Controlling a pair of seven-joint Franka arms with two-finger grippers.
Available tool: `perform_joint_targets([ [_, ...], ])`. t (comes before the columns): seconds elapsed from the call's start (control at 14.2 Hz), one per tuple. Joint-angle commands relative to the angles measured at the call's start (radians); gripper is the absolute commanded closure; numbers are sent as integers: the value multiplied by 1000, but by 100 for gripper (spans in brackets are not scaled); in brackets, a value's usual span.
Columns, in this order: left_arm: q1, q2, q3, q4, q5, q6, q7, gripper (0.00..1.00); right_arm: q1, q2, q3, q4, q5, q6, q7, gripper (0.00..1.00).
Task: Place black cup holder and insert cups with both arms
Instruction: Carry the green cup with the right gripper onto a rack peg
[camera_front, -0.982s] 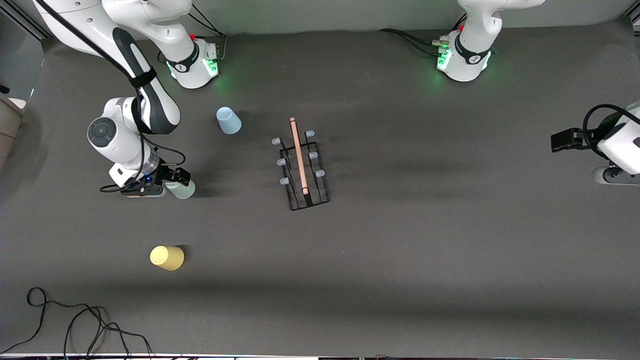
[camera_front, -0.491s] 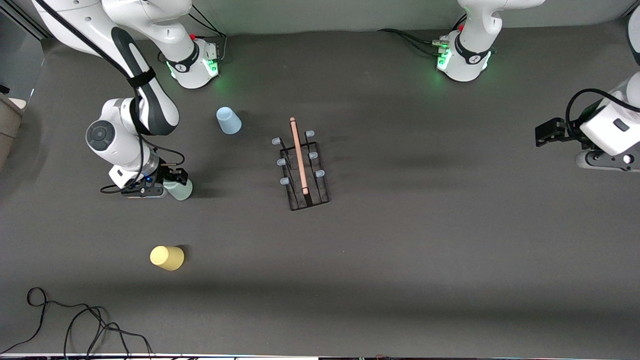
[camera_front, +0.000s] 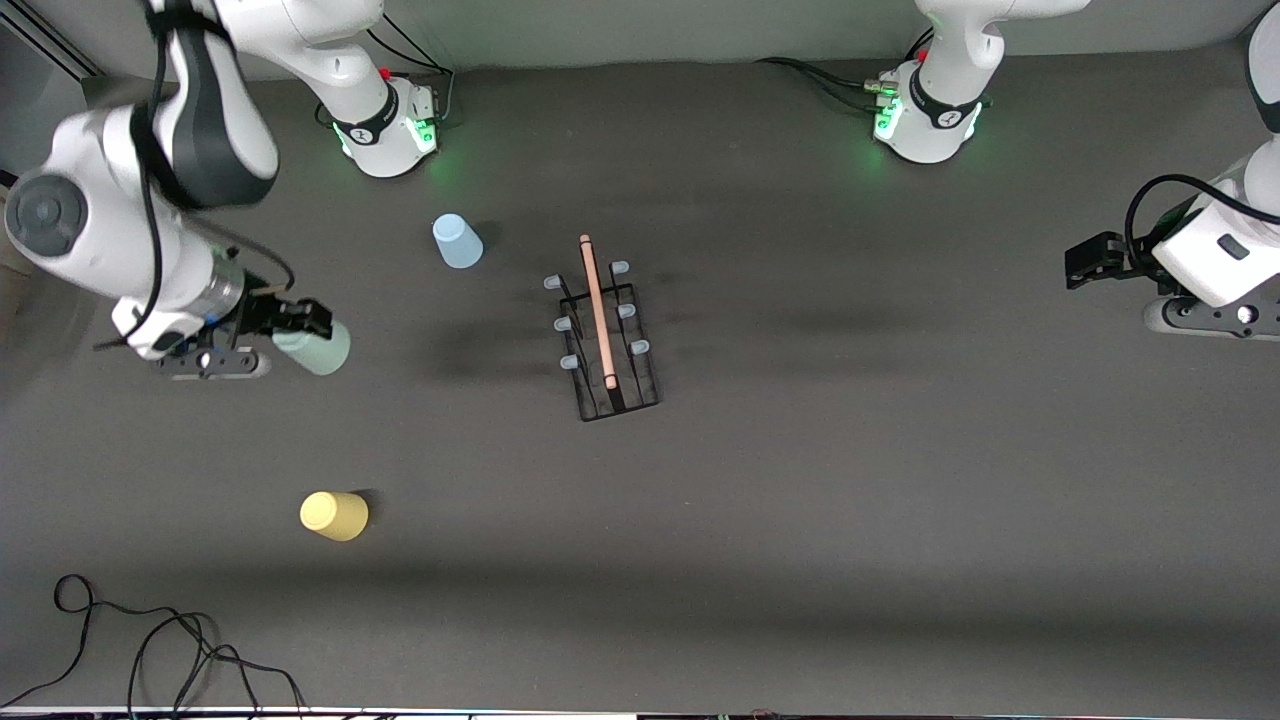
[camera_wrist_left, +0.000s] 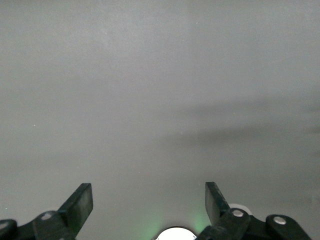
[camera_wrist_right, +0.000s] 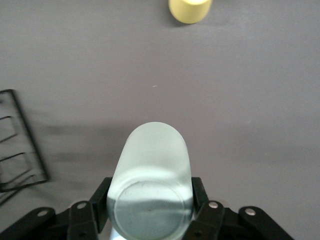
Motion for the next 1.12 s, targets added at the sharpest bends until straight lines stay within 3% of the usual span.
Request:
perform_joint_targets([
  [0.0,3,-31,2,-30,-12,3,6,0,180,-22,-6,-9,-5,-19,225,71],
  [0.21,3,-31,2,-28,-12,5,6,0,375,-7,-6,-8,-5,15,480,71],
  [0.42,3,-31,5,-30,-12,5,7,0,493,16,-4,-8,-4,51,623,71],
  [1.05,3,-31,5,-28,-12,2,7,0,561,136,-4,-44,38,220,672,71],
])
